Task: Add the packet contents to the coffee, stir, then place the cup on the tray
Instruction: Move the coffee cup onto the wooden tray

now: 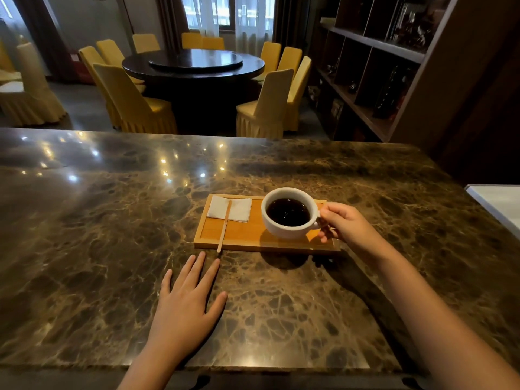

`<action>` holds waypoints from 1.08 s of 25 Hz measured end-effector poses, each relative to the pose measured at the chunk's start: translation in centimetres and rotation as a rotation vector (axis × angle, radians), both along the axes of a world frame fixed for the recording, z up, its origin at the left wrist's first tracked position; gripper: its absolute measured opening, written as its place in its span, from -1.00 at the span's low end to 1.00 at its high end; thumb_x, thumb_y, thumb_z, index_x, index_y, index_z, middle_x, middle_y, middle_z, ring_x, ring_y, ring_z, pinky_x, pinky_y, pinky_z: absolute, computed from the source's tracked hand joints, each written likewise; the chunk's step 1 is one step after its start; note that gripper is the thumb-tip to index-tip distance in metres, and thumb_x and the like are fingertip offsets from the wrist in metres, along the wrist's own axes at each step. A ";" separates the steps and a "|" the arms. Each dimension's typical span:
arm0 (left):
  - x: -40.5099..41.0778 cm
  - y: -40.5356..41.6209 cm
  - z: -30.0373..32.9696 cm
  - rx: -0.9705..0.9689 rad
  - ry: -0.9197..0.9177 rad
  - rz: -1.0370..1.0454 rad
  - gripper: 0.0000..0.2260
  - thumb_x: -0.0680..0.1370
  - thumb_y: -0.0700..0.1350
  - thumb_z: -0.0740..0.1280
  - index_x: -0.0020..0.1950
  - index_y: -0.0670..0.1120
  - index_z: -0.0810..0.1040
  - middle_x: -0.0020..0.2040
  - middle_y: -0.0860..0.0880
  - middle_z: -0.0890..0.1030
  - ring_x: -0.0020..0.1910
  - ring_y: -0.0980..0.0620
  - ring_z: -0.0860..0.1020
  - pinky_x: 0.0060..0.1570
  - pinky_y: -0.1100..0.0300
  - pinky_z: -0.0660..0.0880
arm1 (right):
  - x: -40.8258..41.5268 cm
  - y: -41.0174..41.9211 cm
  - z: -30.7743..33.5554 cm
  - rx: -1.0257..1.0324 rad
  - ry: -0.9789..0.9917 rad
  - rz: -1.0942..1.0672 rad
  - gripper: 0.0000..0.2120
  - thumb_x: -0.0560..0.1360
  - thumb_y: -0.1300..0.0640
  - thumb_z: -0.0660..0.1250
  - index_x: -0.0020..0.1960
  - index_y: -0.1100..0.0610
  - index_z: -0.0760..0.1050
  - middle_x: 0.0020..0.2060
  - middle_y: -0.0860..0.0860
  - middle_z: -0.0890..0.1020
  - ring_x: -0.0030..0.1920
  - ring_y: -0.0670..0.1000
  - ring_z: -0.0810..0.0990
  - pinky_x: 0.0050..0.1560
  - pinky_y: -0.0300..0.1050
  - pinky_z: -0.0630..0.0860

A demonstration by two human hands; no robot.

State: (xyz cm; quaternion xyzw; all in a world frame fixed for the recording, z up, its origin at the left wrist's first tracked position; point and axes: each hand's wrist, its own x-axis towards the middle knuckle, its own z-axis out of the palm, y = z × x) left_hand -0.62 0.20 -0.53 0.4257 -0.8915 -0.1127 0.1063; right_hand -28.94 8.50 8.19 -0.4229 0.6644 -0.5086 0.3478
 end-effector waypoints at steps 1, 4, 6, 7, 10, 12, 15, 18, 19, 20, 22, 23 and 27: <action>0.0 0.0 0.0 0.001 -0.003 0.001 -0.38 0.39 0.33 -0.21 0.42 0.19 -0.08 0.45 0.08 -0.12 0.40 0.15 -0.21 0.39 -0.06 -0.23 | -0.3 -0.7 -0.1 0.019 0.008 0.006 -0.76 0.59 0.23 0.12 -0.13 0.24 0.52 -0.28 0.11 0.53 -0.44 -0.15 0.53 -0.41 -0.33 0.51; 0.0 0.0 -0.1 -0.003 -0.003 0.006 -0.39 0.39 0.33 -0.21 0.43 0.19 -0.07 0.45 0.09 -0.12 0.40 0.15 -0.21 0.39 -0.05 -0.24 | -1.0 -2.5 -0.5 0.056 -0.001 0.015 -0.77 0.59 0.21 0.12 -0.12 0.25 0.50 -0.25 0.12 0.54 -0.41 -0.13 0.53 -0.38 -0.33 0.53; 0.0 0.0 0.0 0.000 0.003 0.008 -0.39 0.39 0.33 -0.21 0.43 0.19 -0.07 0.45 0.09 -0.12 0.40 0.15 -0.22 0.38 -0.04 -0.26 | -1.1 -3.1 -0.8 0.062 -0.016 0.023 -0.76 0.59 0.22 0.11 -0.19 0.20 0.48 -0.26 0.12 0.54 -0.44 -0.15 0.54 -0.40 -0.34 0.52; 0.0 0.0 0.1 0.002 0.001 0.011 -0.39 0.39 0.33 -0.21 0.43 0.19 -0.08 0.45 0.09 -0.13 0.40 0.16 -0.23 0.37 -0.03 -0.27 | -1.2 -3.3 -1.0 0.069 -0.022 0.025 -0.75 0.59 0.22 0.11 -0.20 0.19 0.47 -0.27 0.12 0.53 -0.46 -0.16 0.54 -0.41 -0.34 0.52; 0.0 0.1 0.2 0.001 -0.030 0.012 -0.39 0.37 0.34 -0.25 0.41 0.21 -0.15 0.44 0.10 -0.19 0.39 0.16 -0.27 0.35 -0.01 -0.31 | -1.3 -3.6 -1.5 0.106 -0.034 0.021 -0.76 0.59 0.19 0.11 -0.14 0.26 0.46 -0.32 0.13 0.51 -0.48 -0.14 0.53 -0.40 -0.21 0.56; 0.0 0.1 0.3 0.007 -0.030 0.014 -0.39 0.36 0.34 -0.26 0.40 0.22 -0.16 0.44 0.10 -0.19 0.38 0.16 -0.27 0.34 0.00 -0.32 | -1.3 -3.7 -1.7 0.126 -0.058 0.022 -0.77 0.60 0.19 0.10 -0.12 0.26 0.46 -0.37 0.13 0.49 -0.49 -0.09 0.52 -0.43 -0.14 0.56; -0.1 0.0 0.4 0.011 -0.044 0.014 -0.38 0.35 0.35 -0.27 0.39 0.22 -0.18 0.43 0.11 -0.20 0.38 0.16 -0.28 0.33 0.00 -0.34 | -1.3 -3.8 -2.0 0.136 -0.083 0.025 -0.78 0.60 0.19 0.09 -0.12 0.25 0.45 -0.38 0.14 0.49 -0.50 -0.07 0.52 -0.42 -0.12 0.56; -0.1 -0.1 0.3 0.011 -0.057 0.012 -0.38 0.35 0.35 -0.29 0.39 0.22 -0.19 0.44 0.11 -0.21 0.38 0.16 -0.29 0.33 0.00 -0.34 | -1.3 -4.0 -2.1 0.151 -0.056 0.029 -0.77 0.60 0.19 0.09 -0.10 0.26 0.47 -0.31 0.19 0.51 -0.45 -0.05 0.53 -0.33 -0.07 0.57; -0.1 -0.1 0.3 0.012 -0.057 0.010 -0.38 0.35 0.35 -0.28 0.39 0.22 -0.20 0.44 0.11 -0.21 0.38 0.16 -0.29 0.33 0.00 -0.34 | -1.3 -4.1 -2.2 0.154 -0.044 0.020 -0.77 0.60 0.19 0.10 -0.11 0.25 0.46 -0.29 0.21 0.51 -0.43 -0.03 0.53 -0.31 -0.05 0.57; -0.1 -0.1 0.2 0.012 -0.055 0.009 -0.37 0.35 0.36 -0.29 0.39 0.21 -0.19 0.44 0.10 -0.20 0.38 0.15 -0.28 0.33 0.00 -0.34 | -1.2 -4.2 -2.2 0.157 -0.032 0.004 -0.76 0.60 0.19 0.10 -0.14 0.25 0.46 -0.28 0.22 0.51 -0.42 -0.01 0.53 -0.29 -0.03 0.57; 0.0 -0.2 0.1 0.009 -0.050 0.007 -0.34 0.33 0.40 -0.32 0.39 0.21 -0.18 0.44 0.10 -0.19 0.38 0.15 -0.27 0.34 -0.01 -0.33 | -1.1 -4.4 -2.2 0.160 -0.006 -0.039 -0.75 0.59 0.18 0.11 -0.18 0.24 0.47 -0.28 0.21 0.53 -0.39 0.02 0.54 -0.26 0.02 0.58; 0.0 -0.2 0.1 0.005 -0.049 0.005 -0.32 0.32 0.41 -0.36 0.40 0.21 -0.17 0.44 0.10 -0.19 0.38 0.15 -0.27 0.34 -0.01 -0.33 | -1.1 -4.5 -2.3 0.164 0.012 -0.056 -0.75 0.59 0.18 0.12 -0.17 0.24 0.48 -0.28 0.20 0.54 -0.37 0.03 0.54 -0.24 0.03 0.58; 0.0 -0.2 0.0 0.002 -0.039 -0.003 -0.31 0.30 0.41 -0.40 0.39 0.21 -0.16 0.43 0.10 -0.18 0.39 0.14 -0.25 0.34 -0.02 -0.31 | -1.0 -4.8 -2.3 0.192 0.076 -0.098 -0.75 0.59 0.15 0.12 -0.10 0.28 0.49 -0.27 0.17 0.57 -0.35 0.05 0.56 -0.23 0.01 0.59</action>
